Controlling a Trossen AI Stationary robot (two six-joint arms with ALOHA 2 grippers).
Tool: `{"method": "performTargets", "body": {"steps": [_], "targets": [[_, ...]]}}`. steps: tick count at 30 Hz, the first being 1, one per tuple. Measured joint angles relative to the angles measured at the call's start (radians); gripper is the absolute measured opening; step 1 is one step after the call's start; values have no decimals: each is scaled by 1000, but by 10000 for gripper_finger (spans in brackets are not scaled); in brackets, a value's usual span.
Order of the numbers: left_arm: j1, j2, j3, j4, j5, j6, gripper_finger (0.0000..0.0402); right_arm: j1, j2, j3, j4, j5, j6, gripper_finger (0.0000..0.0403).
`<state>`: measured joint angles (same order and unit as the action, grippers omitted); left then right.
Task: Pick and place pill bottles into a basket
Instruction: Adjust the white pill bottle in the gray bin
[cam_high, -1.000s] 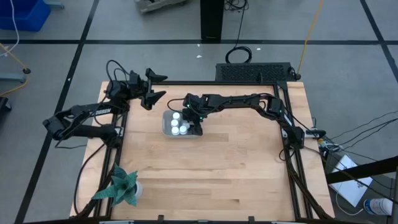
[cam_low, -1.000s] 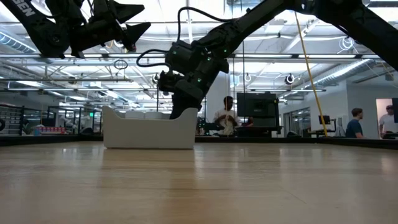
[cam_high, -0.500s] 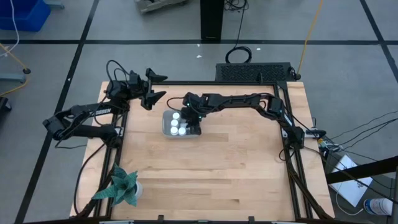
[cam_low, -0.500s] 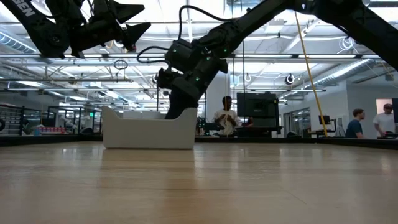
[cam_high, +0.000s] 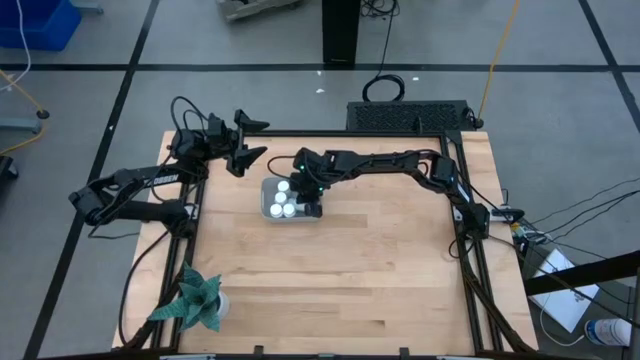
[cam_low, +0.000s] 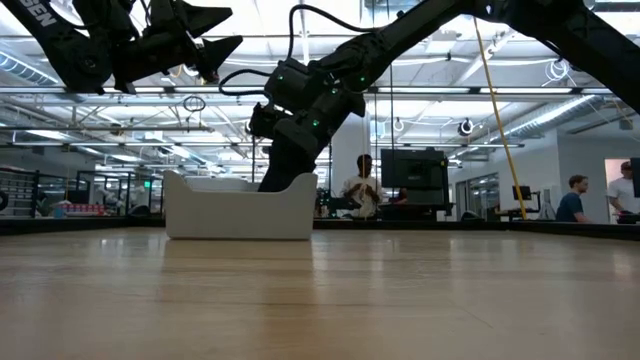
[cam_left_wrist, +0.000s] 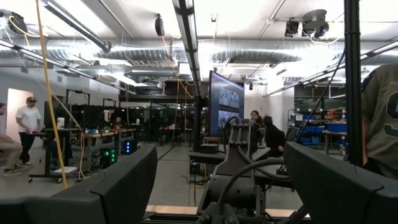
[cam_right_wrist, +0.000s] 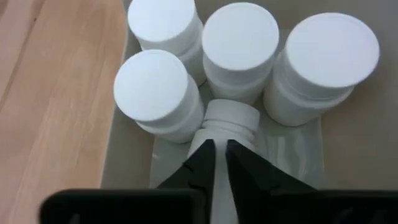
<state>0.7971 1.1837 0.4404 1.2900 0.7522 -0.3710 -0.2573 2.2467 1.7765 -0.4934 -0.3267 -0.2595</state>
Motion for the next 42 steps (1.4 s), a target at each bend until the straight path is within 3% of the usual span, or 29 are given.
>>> {"method": "performTargets", "body": {"steps": [14,22,28,42], "targets": [[0,0,0,0,3,-4,351,29,2,-1,-3,39,-7,194],[0,0,0,0,3,-4,351,42,2,-2,-19,74,-7,230],[0,0,0,0,3,-4,351,42,2,-2,-28,72,1,209],[0,0,0,0,2,-4,351,42,1,-2,-40,41,-16,51]]}}
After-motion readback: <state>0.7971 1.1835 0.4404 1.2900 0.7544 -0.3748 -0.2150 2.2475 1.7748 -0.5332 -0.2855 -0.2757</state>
